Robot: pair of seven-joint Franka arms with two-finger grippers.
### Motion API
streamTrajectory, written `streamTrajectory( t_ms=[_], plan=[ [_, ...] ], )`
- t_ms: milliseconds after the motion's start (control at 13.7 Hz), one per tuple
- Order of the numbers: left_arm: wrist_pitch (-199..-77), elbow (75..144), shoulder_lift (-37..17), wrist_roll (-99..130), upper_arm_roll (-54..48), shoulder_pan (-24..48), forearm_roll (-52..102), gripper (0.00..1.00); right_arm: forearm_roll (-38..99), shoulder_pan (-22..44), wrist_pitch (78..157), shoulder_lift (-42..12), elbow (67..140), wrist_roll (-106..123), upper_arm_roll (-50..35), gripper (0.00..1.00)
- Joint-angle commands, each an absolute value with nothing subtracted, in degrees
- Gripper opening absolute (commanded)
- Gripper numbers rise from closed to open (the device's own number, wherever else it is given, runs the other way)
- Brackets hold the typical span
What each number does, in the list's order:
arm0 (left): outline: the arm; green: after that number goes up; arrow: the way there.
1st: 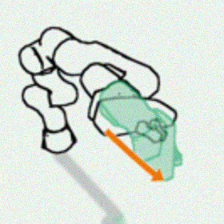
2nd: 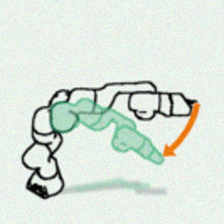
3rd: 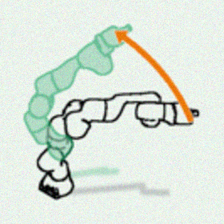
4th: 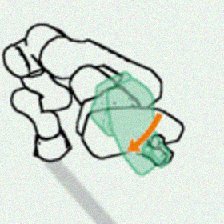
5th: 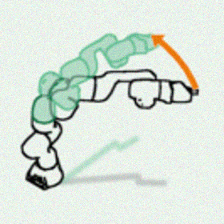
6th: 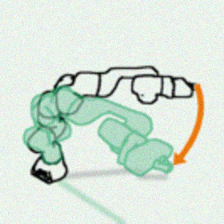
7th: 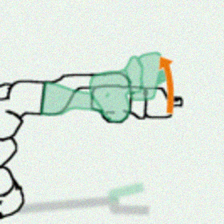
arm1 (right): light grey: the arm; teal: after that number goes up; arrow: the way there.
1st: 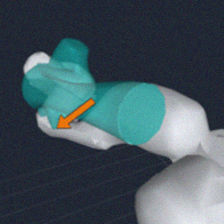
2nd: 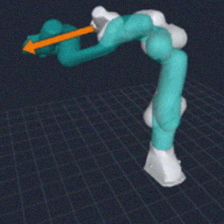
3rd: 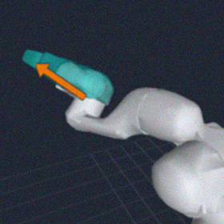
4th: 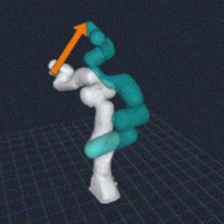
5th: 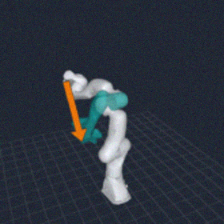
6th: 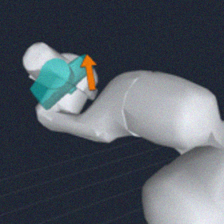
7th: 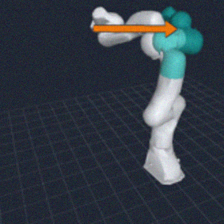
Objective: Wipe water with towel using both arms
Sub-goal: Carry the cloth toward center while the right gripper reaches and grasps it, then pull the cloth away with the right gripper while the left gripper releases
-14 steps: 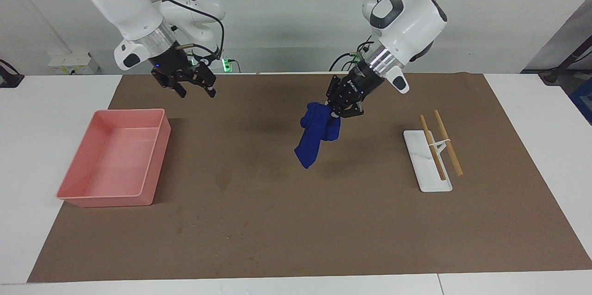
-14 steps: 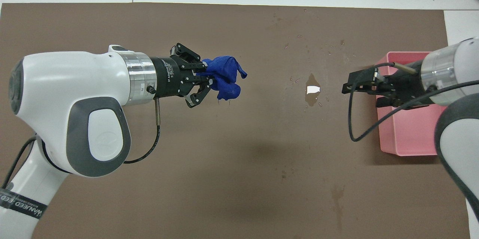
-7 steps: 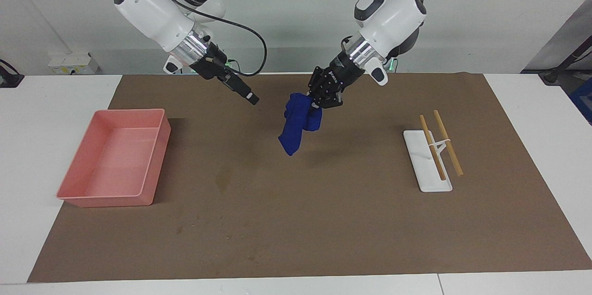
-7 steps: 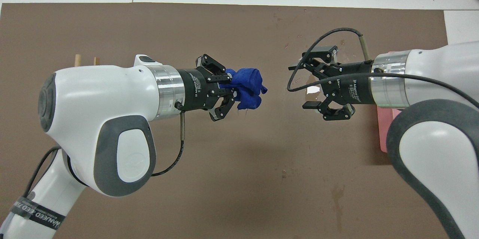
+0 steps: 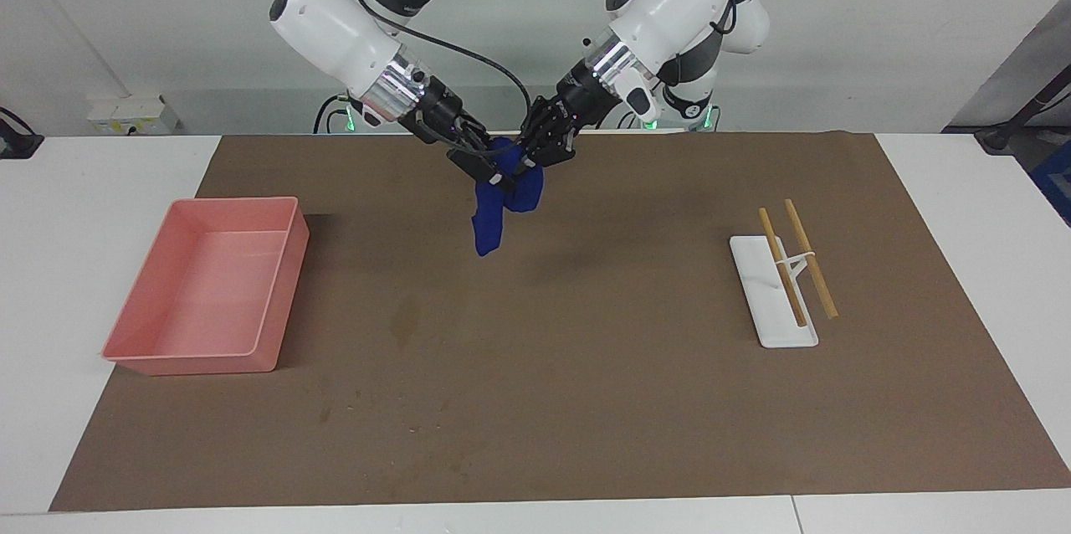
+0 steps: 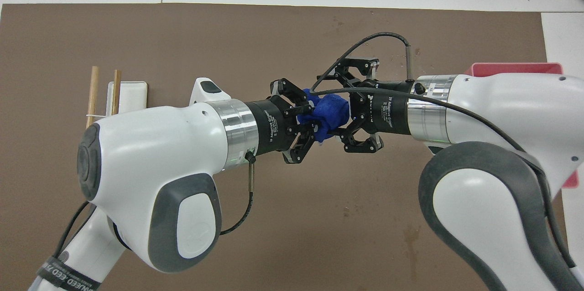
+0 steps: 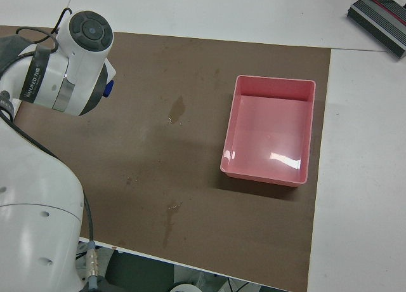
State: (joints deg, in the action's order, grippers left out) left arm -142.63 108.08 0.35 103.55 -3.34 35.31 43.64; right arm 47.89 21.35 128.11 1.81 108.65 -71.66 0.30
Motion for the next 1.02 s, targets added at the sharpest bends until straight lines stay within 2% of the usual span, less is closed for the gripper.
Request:
streamTrajectory(
  t_ms=[0, 146, 291, 364, 437, 510, 728, 801, 874, 946],
  plan=[
    [-144.6, 109.9, 2.2, 102.6, -2.6, 36.8, 44.9, 0.0, 49.6, 21.4, 128.6, 2.6, 110.0, -68.3, 0.5, 0.89],
    [-144.1, 109.9, 2.9, 102.8, -2.5, 36.6, 45.0, 0.0, 49.6, 20.7, 126.7, 2.6, 109.8, -64.3, 0.5, 0.42],
    [-144.1, 109.8, 3.3, 102.8, -2.5, 36.4, 45.0, 0.0, 49.6, 19.8, 126.4, 2.5, 109.7, -63.4, 0.5, 0.19],
    [-144.2, 109.8, 3.3, 102.8, -2.5, 36.4, 45.1, 0.0, 49.6, 19.6, 125.6, 2.5, 109.3, -62.8, 0.6, 0.14],
    [-144.1, 109.8, 3.5, 102.9, -2.5, 36.3, 45.1, 0.0, 49.6, 18.9, 124.7, 2.4, 109.0, -61.9, 0.8, 0.03],
    [-143.9, 109.7, 3.8, 103.0, -2.5, 36.2, 45.1, 0.0, 49.6, 17.9, 123.7, 2.4, 109.0, -60.3, 0.8, 0.0],
    [-144.1, 109.7, 3.9, 102.5, -2.5, 36.1, 45.0, 0.0, 49.3, 17.5, 122.0, 2.5, 109.0, -53.3, 0.9, 0.0],
    [-144.2, 109.5, 3.8, 102.5, -2.4, 36.1, 45.0, 0.05, 49.0, 17.8, 122.0, 2.5, 109.0, -51.7, 0.9, 0.0],
    [-143.9, 109.2, 3.7, 103.0, -2.3, 36.2, 44.6, 0.99, 49.0, 17.7, 121.8, 2.5, 109.0, -51.5, 0.9, 0.0],
    [-143.7, 109.2, 3.8, 103.2, -2.2, 36.0, 44.3, 1.0, 49.0, 17.6, 121.3, 2.5, 109.0, -51.3, 0.9, 0.0]
  ],
)
